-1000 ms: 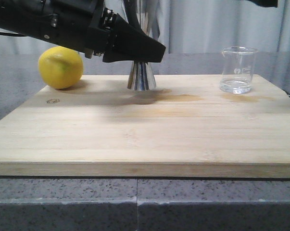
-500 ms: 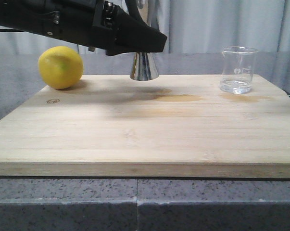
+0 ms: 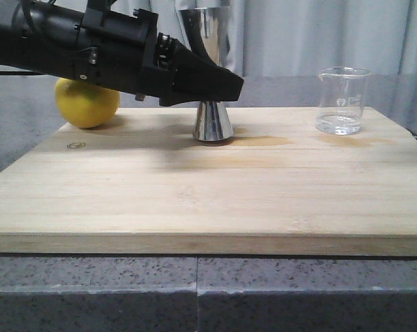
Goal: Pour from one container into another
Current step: 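Lower the jigger onto the board with the left gripper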
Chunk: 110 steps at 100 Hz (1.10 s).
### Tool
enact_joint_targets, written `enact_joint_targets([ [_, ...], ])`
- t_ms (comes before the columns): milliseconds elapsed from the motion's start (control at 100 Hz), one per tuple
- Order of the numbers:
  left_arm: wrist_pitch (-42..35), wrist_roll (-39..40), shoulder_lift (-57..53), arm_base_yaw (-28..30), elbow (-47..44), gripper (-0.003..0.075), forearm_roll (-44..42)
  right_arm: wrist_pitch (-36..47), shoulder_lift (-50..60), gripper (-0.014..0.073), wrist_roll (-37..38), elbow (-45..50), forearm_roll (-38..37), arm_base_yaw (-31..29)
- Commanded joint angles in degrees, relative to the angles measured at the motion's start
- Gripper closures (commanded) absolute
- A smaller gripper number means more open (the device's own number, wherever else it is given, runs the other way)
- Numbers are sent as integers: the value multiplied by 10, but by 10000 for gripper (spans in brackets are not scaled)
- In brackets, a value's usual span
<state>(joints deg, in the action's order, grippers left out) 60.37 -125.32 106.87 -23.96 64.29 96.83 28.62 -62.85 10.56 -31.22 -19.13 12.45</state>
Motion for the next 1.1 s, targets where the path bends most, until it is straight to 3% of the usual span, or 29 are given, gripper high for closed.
enact_joint_targets([
  [0, 41, -1, -25, 4, 17, 627, 45, 38, 13, 8, -6, -13, 1, -3],
  [1090, 20, -14, -25, 4, 17, 627, 26, 46, 13, 8, -6, -13, 1, -3],
])
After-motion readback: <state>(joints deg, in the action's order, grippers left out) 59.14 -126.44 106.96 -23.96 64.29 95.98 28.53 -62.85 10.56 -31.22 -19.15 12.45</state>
